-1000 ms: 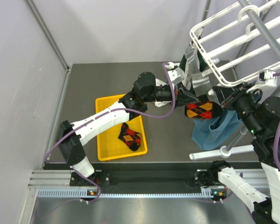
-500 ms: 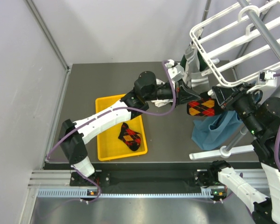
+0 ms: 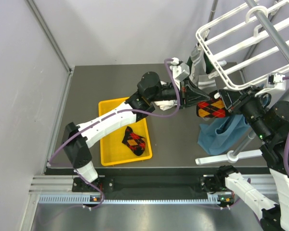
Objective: Clip the socks to the hanger
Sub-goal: Clamp the sock onto the hanger.
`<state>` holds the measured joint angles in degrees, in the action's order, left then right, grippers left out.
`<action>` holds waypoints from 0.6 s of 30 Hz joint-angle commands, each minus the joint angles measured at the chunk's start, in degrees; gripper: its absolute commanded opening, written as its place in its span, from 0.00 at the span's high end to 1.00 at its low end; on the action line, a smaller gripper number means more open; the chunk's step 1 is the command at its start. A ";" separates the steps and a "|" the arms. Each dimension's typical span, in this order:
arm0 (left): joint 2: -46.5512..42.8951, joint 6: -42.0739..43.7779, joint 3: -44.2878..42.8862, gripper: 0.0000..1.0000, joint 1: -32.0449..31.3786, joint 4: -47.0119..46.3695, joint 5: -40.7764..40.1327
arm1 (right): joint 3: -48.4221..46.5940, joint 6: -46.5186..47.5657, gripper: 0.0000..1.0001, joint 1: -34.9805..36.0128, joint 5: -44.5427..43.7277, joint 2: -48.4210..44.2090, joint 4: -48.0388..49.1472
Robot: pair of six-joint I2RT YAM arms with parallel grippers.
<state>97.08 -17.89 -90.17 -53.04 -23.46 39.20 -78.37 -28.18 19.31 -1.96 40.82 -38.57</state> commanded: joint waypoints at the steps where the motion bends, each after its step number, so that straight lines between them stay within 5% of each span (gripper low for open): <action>1: 1.09 -1.45 -3.08 1.00 -0.05 -4.66 1.40 | 1.02 -1.61 1.00 0.11 6.35 0.05 -4.68; 11: 2.06 -2.41 -4.31 1.00 -0.40 -5.10 1.41 | 1.64 -2.23 1.00 0.03 7.41 -0.39 -4.06; 18: 1.18 -3.12 -4.40 1.00 -0.75 -5.89 1.40 | 1.55 -1.70 0.82 0.03 6.35 -1.09 -4.32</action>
<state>99.66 -20.10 -91.88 -53.39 -24.49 39.86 -77.80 -29.15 19.31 -0.73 39.90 -37.93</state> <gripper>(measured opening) 0.023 0.176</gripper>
